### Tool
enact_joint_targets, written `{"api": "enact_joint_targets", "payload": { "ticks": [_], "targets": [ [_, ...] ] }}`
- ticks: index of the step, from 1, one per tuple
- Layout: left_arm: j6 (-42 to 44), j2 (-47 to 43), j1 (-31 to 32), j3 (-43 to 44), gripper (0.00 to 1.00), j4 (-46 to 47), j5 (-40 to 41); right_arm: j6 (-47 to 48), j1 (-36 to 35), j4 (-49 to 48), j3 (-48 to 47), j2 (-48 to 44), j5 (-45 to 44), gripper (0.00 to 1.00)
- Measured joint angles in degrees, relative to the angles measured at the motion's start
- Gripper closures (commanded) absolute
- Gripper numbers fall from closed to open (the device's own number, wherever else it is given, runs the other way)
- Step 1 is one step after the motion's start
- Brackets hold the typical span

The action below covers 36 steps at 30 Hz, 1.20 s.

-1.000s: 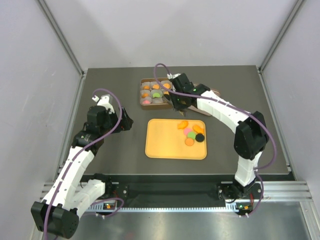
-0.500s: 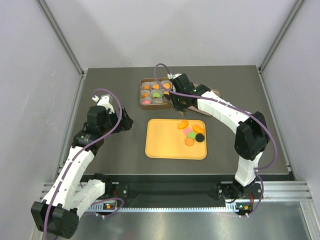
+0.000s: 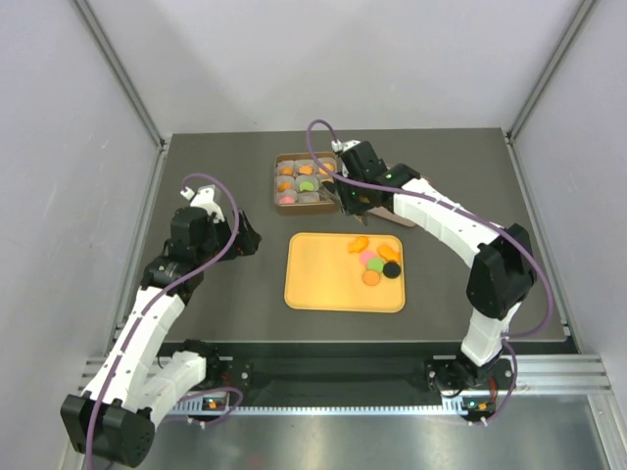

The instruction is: Pack the cookies

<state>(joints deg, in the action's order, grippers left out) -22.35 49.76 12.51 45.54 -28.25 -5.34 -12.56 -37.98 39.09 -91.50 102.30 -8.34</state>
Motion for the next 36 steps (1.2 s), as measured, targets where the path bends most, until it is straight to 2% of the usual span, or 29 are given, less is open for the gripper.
{"api": "enact_joint_targets", "payload": {
  "ticks": [36],
  "targets": [
    [0.0,0.0,0.0,0.0,0.07,0.0,0.0,0.6,0.0,0.5,0.0,0.0,0.0,0.59]
  ]
}}
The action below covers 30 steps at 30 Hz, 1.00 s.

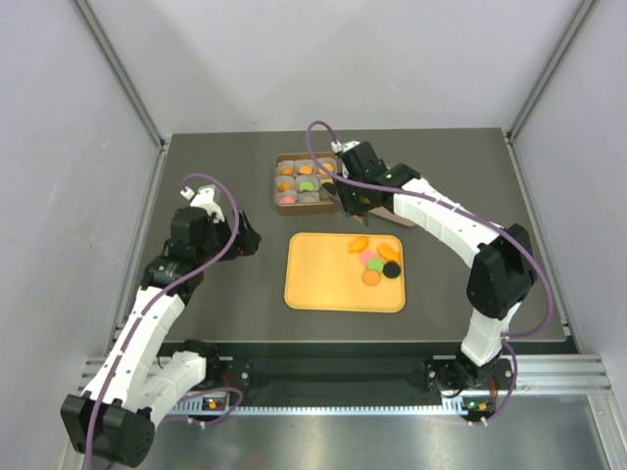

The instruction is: Pack the cookies

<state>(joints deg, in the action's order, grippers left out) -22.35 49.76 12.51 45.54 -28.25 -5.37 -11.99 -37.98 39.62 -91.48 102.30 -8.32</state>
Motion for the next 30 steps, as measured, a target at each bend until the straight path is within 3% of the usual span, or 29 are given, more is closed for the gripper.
{"api": "enact_joint_targets", "payload": {
  "ticks": [30],
  "targets": [
    [0.0,0.0,0.0,0.0,0.07,0.0,0.0,0.3,0.5,1.4,-0.6,-0.5,0.1,0.57]
  ]
}}
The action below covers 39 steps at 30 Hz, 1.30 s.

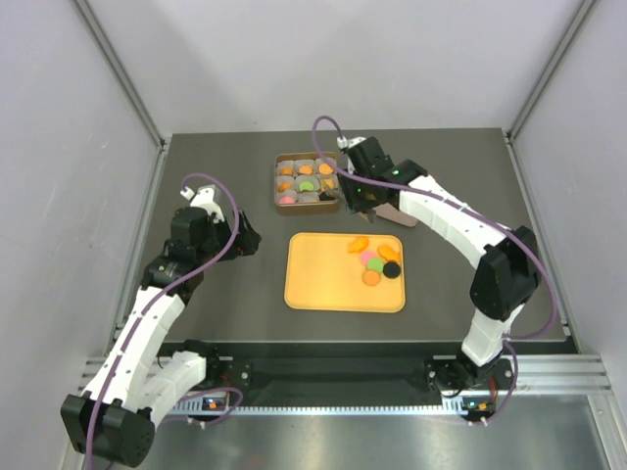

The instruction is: Pack the cookies

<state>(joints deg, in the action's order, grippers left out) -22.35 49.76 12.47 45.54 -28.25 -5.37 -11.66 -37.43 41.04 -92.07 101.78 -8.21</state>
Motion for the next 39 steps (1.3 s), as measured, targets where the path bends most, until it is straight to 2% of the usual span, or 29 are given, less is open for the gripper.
{"api": "enact_joint_targets", "payload": {
  "ticks": [5,12,17,19,22,23,27,32,36,39],
  "targets": [
    [0.0,0.0,0.0,0.0,0.07,0.0,0.0,0.2,6.4,0.7,-0.3,-3.4,1.9,0.57],
    [0.0,-0.2,0.0,0.0,0.07,0.0,-0.9,-0.9,27.1,-3.4,3.8,-9.6,2.8,0.55],
    [0.0,-1.5,-0.1,0.0,0.07,0.0,-1.6,-3.7,37.6,-9.5,10.2,-7.5,2.2,0.52],
    [-0.1,-1.9,-0.2,0.0,0.07,0.2,-2.1,-4.5,38.9,-10.6,10.8,-4.6,2.2,0.49],
    [-0.2,-2.1,-0.4,0.0,0.07,0.2,-2.7,-5.5,39.7,-12.8,10.8,1.1,2.2,0.41],
    [-0.2,-2.3,-0.5,0.0,0.07,0.2,-2.8,-5.6,39.9,-13.0,10.8,2.9,2.3,0.35],
    [-0.2,-3.1,-0.5,0.0,0.07,0.2,-2.9,-6.0,39.9,-13.1,11.3,7.5,2.3,0.27],
    [-0.2,-3.3,-0.7,0.0,0.07,0.4,-3.9,-5.9,39.9,-13.6,14.2,7.3,2.3,0.17],
    [-0.2,-3.3,-0.7,0.0,0.07,0.5,-4.3,-6.1,39.8,-13.5,17.4,4.7,2.4,0.15],
    [-0.2,-3.2,-0.7,-0.2,0.07,0.8,-4.3,-6.6,37.7,-12.5,19.2,-1.0,2.1,0.19]
  ]
}}
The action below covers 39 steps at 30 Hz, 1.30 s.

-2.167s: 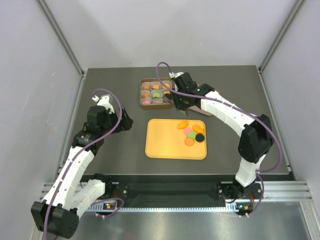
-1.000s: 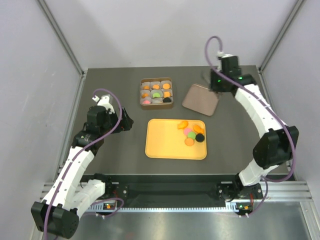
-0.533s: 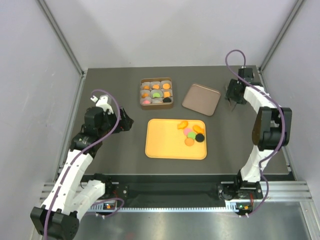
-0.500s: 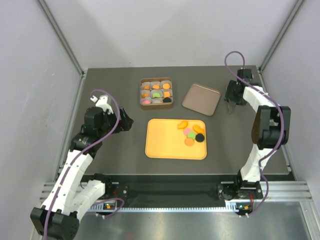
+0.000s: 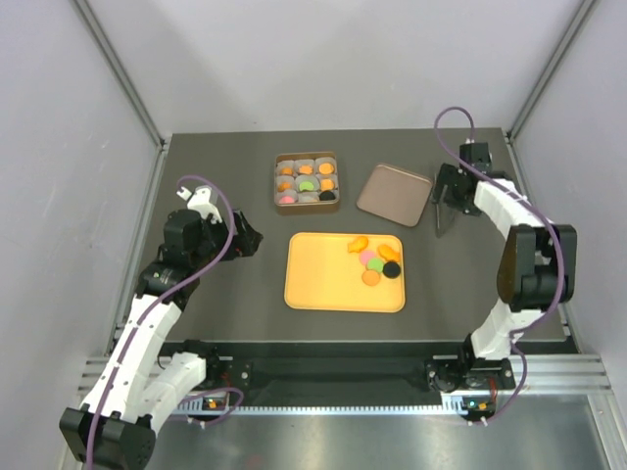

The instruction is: Pack the cookies

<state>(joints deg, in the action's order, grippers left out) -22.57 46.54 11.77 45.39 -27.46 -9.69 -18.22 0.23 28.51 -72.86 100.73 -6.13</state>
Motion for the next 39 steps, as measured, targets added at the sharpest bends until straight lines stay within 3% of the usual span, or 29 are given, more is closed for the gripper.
{"api": "enact_joint_targets", "payload": {
  "ticks": [9,12,30,39],
  "targets": [
    [0.0,0.1,0.0,-0.1,0.07,0.0,0.1,-4.2,-13.4,-2.3,-3.5,-2.3,0.4,0.40],
    [0.0,0.1,0.0,-0.1,0.07,0.0,0.1,-6.3,-13.4,-4.1,-1.8,-0.7,-0.1,0.45],
    [0.0,0.1,0.0,-0.1,0.07,0.0,0.1,-10.9,-10.8,-6.0,0.3,7.7,-2.2,0.48],
    [0.0,0.1,0.0,-0.1,0.07,0.0,0.1,-10.1,-10.4,-4.5,-6.1,13.2,-3.0,0.73]
  ]
}}
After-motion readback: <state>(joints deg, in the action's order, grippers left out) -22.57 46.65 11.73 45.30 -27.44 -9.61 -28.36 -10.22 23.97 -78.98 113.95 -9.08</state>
